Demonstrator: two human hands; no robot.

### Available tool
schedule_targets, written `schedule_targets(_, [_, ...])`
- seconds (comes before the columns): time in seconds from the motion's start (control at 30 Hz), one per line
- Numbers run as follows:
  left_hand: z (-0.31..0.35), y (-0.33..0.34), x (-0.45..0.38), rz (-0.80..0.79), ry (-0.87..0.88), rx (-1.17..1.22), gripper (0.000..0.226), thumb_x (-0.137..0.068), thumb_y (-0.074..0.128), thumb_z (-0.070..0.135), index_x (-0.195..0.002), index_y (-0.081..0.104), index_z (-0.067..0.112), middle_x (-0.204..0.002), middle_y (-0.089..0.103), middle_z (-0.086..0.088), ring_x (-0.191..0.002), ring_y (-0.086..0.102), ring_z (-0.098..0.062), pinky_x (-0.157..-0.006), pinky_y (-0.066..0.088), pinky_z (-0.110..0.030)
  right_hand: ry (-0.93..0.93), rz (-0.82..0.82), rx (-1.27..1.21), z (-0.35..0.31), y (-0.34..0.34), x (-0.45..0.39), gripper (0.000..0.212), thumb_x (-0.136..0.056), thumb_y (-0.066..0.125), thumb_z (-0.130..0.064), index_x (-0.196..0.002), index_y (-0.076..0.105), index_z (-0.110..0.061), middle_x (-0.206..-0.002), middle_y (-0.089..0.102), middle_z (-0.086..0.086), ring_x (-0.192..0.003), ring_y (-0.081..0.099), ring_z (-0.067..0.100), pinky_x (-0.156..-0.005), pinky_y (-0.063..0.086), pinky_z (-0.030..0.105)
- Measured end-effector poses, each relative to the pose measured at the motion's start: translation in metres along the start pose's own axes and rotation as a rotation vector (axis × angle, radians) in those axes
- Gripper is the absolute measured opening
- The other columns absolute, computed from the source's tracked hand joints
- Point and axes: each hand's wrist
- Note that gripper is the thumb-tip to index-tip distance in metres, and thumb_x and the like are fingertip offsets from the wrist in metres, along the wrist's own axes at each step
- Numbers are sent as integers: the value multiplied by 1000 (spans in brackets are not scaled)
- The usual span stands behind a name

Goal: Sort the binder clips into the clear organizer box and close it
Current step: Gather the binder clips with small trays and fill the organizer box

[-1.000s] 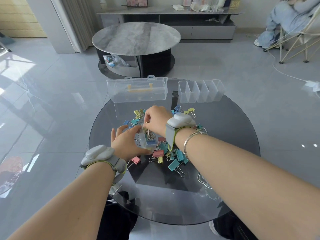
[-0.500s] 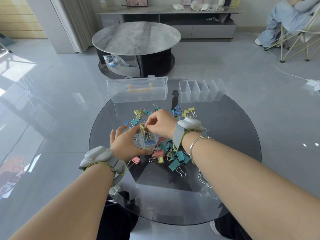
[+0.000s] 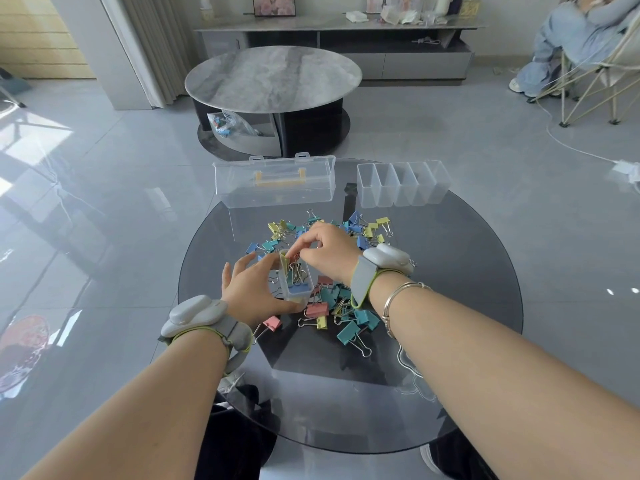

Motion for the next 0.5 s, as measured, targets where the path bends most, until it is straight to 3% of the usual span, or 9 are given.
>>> schedule_targets(0.1, [0, 0, 0, -5, 0, 8, 77, -68, 71, 63, -133, 40, 36, -139, 45, 14, -143, 12, -23, -115, -6, -52, 19, -8, -25, -2, -2, 1, 34, -81, 51, -6, -76, 77, -26, -81, 52, -16, -81, 51, 9, -80, 46, 33])
schedule_targets(0.23, [-3, 0, 0, -11, 11, 31, 81, -66, 71, 64, -134, 38, 37, -138, 46, 16, -144, 12, -21, -115, -7, -51, 68, 117, -65, 4, -8, -2, 38, -78, 45, 2, -75, 75, -21, -81, 54, -17, -76, 56, 19, -77, 51, 37])
schedule_targets(0.33, [-5, -2, -2, -23, 17, 40, 82, -66, 71, 65, -135, 37, 37, -136, 46, 17, -143, 13, -20, -115, -6, -50, 78, 182, 77, 17, -13, -6, 38, -80, 43, 4, -88, 72, -19, -92, 54, -4, -85, 55, 19, -82, 51, 38])
schedule_targets(0.5, [-7, -6, -4, -40, 15, 41, 81, -69, 72, 59, -137, 35, 32, -138, 45, 13, -141, 17, -22, -115, -1, -53, 0, 17, 396, 31, -9, -11, 34, -90, 50, -10, -115, 64, -28, -122, 56, -1, -116, 46, 24, -95, 42, 38])
Point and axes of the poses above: each hand's wrist, its own x-axis away from the middle knuckle, its own y-axis out of the palm, z = x × y
